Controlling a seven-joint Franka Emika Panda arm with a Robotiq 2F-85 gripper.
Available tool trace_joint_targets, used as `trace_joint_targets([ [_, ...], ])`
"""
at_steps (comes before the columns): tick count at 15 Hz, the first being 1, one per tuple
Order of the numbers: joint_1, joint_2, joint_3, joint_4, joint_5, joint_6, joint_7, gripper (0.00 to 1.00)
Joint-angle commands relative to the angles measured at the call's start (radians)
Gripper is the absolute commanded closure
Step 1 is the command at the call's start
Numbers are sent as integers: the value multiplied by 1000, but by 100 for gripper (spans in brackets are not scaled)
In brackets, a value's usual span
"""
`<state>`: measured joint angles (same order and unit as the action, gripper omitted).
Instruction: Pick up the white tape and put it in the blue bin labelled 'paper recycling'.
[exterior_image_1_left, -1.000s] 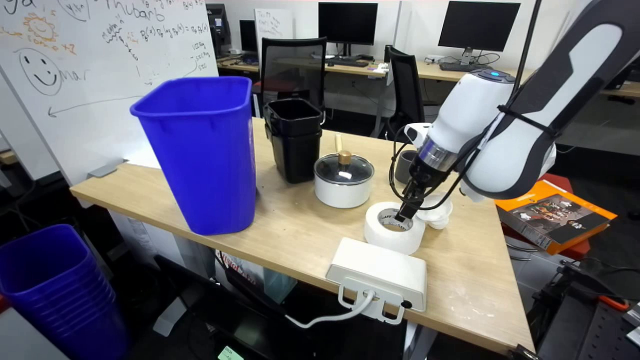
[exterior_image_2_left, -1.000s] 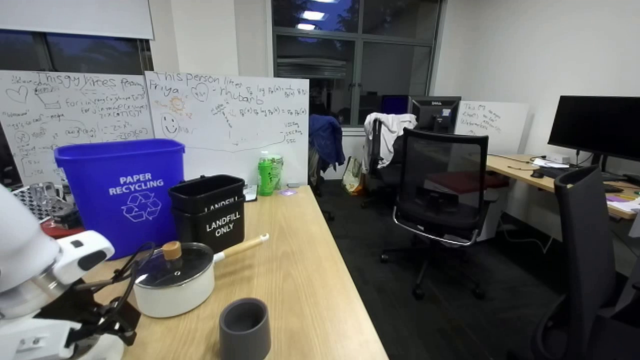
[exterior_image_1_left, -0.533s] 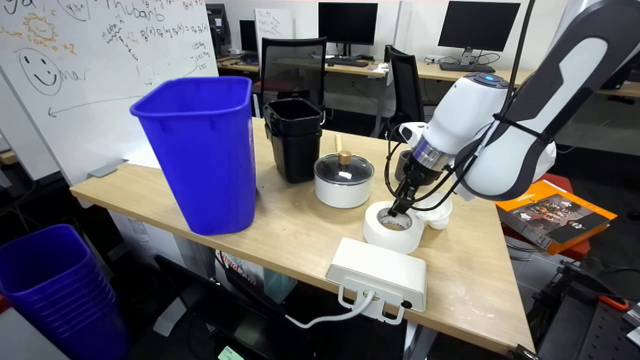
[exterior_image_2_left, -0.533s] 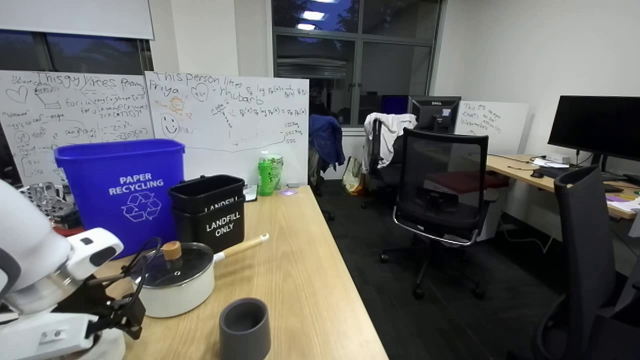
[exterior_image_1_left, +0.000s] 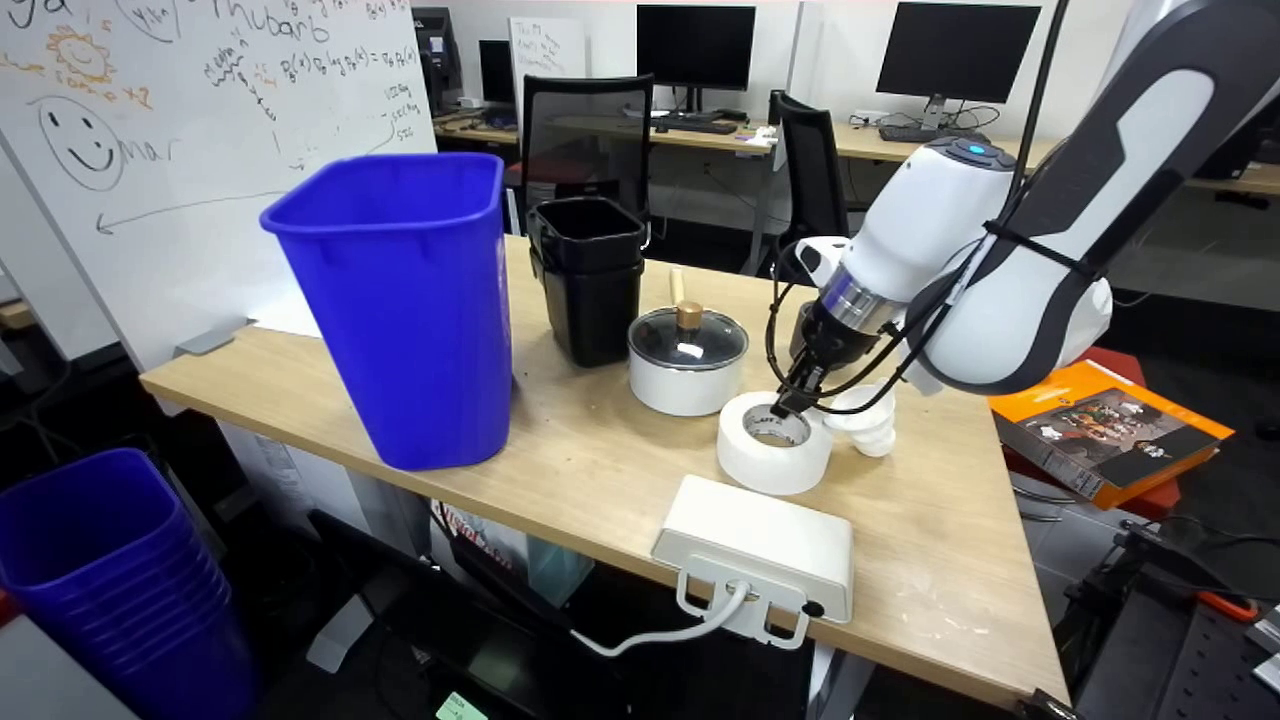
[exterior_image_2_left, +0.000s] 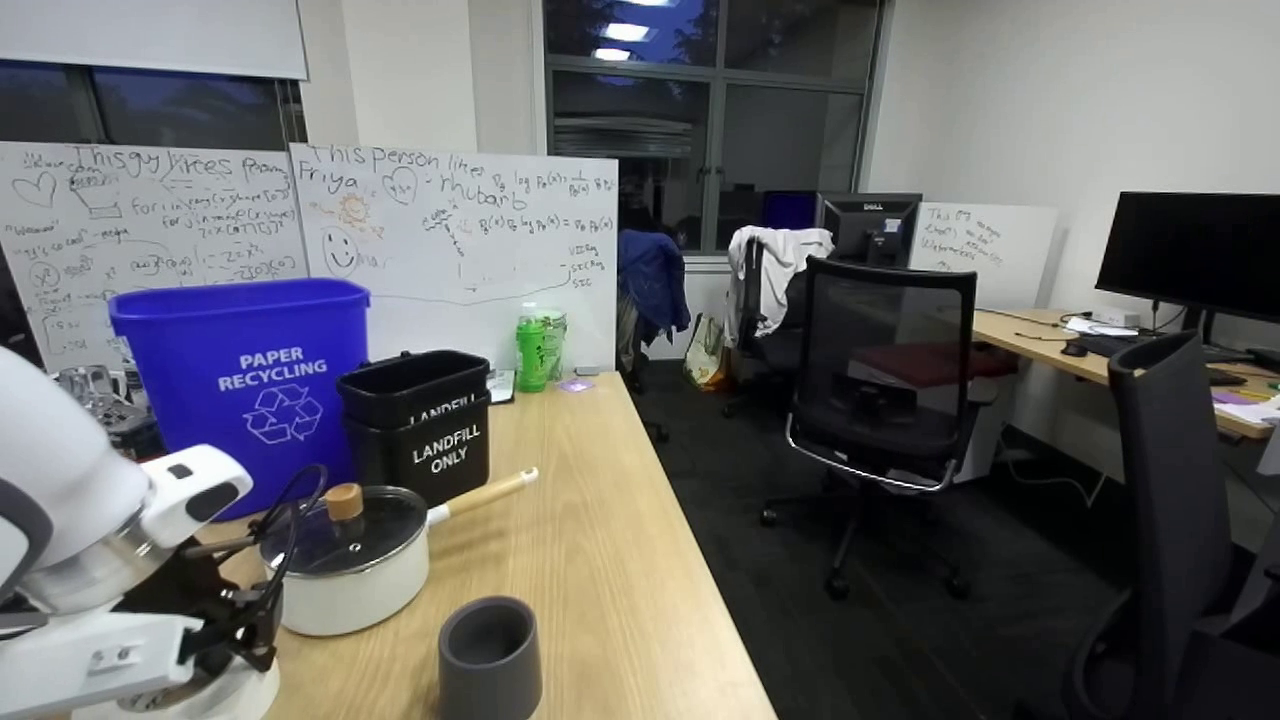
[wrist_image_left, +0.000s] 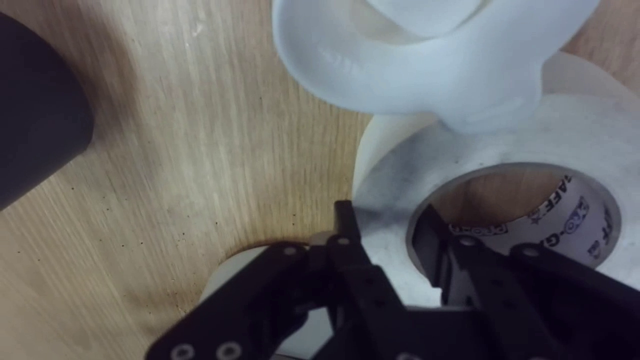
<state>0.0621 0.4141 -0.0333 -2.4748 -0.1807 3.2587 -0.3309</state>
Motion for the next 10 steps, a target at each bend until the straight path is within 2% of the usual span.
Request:
trace_joint_targets([
  [1, -25, -25, 16, -25, -24, -1, 31, 89],
  [6, -34, -34, 27, -26, -26, -2, 35, 92],
  [10, -62, -71, 81, -28, -13, -28, 61, 92],
])
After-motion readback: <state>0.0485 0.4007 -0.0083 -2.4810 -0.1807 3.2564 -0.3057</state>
